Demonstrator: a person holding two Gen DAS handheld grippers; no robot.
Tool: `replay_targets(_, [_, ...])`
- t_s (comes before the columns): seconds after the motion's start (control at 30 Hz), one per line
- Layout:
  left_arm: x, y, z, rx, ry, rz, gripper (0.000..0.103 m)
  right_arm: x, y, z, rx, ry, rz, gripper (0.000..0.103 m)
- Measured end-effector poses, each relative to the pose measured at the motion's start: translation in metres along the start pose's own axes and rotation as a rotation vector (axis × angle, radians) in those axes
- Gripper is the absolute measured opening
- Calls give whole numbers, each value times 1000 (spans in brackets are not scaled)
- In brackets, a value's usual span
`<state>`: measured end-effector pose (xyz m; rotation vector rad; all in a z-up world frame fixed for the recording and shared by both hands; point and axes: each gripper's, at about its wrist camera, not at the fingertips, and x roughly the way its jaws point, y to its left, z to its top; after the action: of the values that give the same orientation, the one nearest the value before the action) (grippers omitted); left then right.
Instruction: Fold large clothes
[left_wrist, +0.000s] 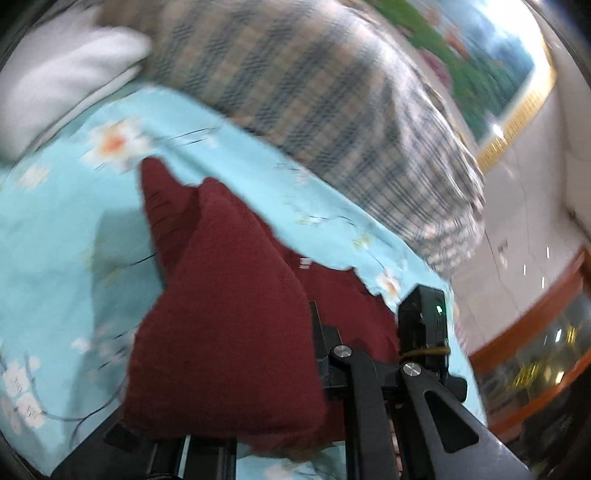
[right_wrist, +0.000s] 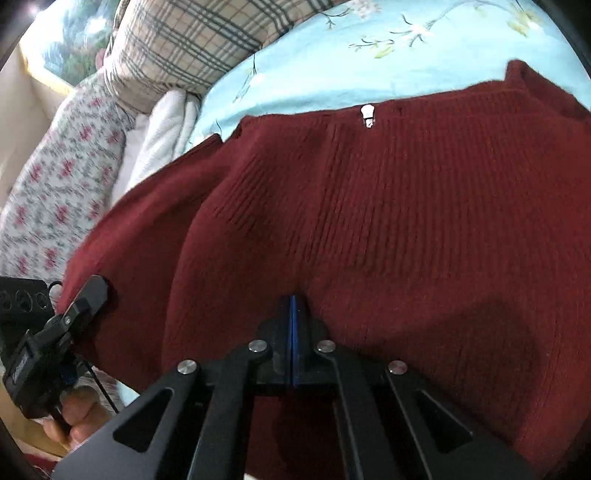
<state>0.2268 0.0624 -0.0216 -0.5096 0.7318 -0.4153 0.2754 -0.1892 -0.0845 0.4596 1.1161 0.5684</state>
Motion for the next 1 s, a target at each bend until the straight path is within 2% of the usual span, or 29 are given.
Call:
replay_targets(0.07, [8,-31,1,85,4,-3,12,-21,-15,3,77,-43,79,2])
replay_targets(0.17, [32,-82,-8,227,36,-4,12,-74,-60,4,260,-205,223,8])
replay_targets(0.2, [44,-102,-16,290,61,-1,12,-88,-78,3,330,-245,273,25])
replay_targets(0.23, [54,-115,-25,340,79,3,12,-101,-96,1,391,-281,320,53])
replay_targets(0.27, [68,-131,-38,408,106,12,12,-110,-107,0,422,-307,351,63])
replay_targets(0.3, [80,-144,-51,470,132,27,12,-119,-118,-2,445,-333,374,68])
replay_targets(0.37, [104,-162,-83,576,179,72,12,-133,-133,-6,470,-352,392,68])
replay_targets(0.47, [119,-171,-112,664,189,122,12,-135,-134,-7,455,-330,390,68])
replay_targets(0.57, [117,-170,-117,668,179,120,12,-132,-131,-3,409,-285,346,68])
replay_targets(0.8, [107,-158,-107,599,165,60,12,-114,-123,20,325,-207,192,66])
replay_targets(0.87, [106,-157,-105,586,167,56,12,-106,-122,25,311,-183,154,55])
replay_targets(0.93, [107,-158,-104,582,173,58,12,-99,-121,29,300,-150,125,21])
replay_targets(1.0, [106,-165,-100,584,165,51,12,-100,-119,31,270,-147,120,19])
